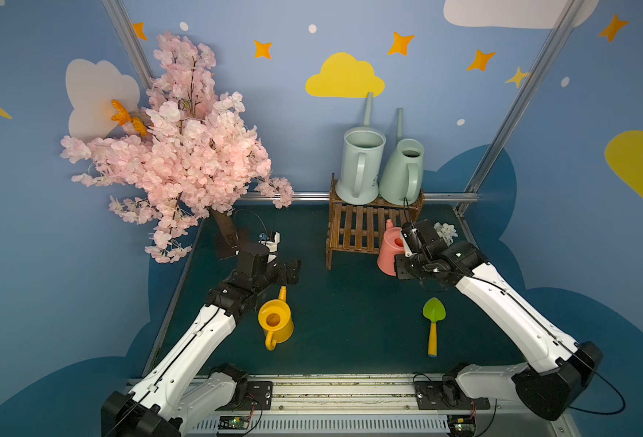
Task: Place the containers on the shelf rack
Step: 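Place the container on the shelf.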
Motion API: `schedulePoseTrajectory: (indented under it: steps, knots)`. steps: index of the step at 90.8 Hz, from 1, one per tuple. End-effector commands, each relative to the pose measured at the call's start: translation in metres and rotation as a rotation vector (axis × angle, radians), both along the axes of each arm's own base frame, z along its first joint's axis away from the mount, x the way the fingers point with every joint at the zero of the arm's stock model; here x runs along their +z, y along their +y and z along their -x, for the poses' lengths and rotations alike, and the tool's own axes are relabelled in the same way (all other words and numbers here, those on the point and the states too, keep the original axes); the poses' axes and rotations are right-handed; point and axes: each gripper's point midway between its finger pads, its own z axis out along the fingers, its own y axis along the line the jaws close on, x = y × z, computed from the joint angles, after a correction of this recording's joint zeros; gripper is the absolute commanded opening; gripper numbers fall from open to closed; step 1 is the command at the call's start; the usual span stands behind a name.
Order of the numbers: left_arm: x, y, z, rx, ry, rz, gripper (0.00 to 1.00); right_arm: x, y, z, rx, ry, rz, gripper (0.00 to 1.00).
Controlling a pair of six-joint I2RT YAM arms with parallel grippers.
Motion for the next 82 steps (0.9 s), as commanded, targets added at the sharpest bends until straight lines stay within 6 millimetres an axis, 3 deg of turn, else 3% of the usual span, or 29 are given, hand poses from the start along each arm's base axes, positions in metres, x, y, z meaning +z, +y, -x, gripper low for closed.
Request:
schedulePoseTrajectory:
  steps: [1, 82]
  knots:
    - [0.005, -0.001, -0.003, -0.003, -0.016, -0.008, 1.00, 0.014, 0.005, -0.014, 0.005, -0.053, -0.027, 0.03]
    - [-0.004, 0.001, -0.005, 0.004, -0.009, -0.026, 1.00, -0.012, 0.004, -0.058, -0.055, -0.037, 0.047, 0.07]
